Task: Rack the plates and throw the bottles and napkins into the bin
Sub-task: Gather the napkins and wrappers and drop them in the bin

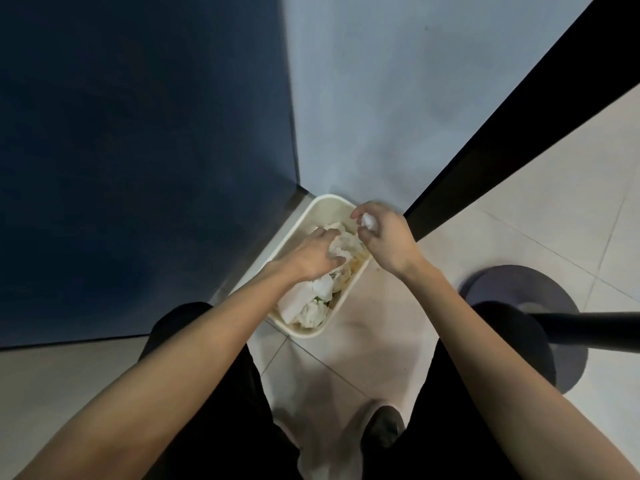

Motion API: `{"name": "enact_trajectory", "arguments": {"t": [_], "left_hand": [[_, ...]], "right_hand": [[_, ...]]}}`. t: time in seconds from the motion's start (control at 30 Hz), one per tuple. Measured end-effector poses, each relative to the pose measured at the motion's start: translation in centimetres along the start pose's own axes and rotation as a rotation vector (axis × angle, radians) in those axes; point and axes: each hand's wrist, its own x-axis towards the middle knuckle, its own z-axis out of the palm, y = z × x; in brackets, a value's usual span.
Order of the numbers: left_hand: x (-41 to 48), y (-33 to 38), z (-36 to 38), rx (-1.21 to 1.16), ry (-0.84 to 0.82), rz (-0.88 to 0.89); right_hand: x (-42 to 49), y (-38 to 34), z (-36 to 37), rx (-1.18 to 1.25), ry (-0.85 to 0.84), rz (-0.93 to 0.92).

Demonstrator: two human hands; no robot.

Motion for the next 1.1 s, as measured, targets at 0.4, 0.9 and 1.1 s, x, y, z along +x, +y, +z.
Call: {"name": "enact_trajectory", "arguments": {"t": [0.4,0.9,1.1], "left_hand": [[-4.0,-2.4,-3.6,-0.243,0.457,0.145],[-5.1,-2.2,-2.8,-0.181,0.312,0.061],[-9.6,0.0,-3.5,-0.269,0.341,-0.06]], "right_hand": [[0.1,-0.5,1.0,-0.21,-0.235,-0.063],[-0.4,-1.2,2.0,-0.128,-0.236,-0.062],[-3.9,-4.7,0.3,-0.065,-0.206,-0.024]]}}
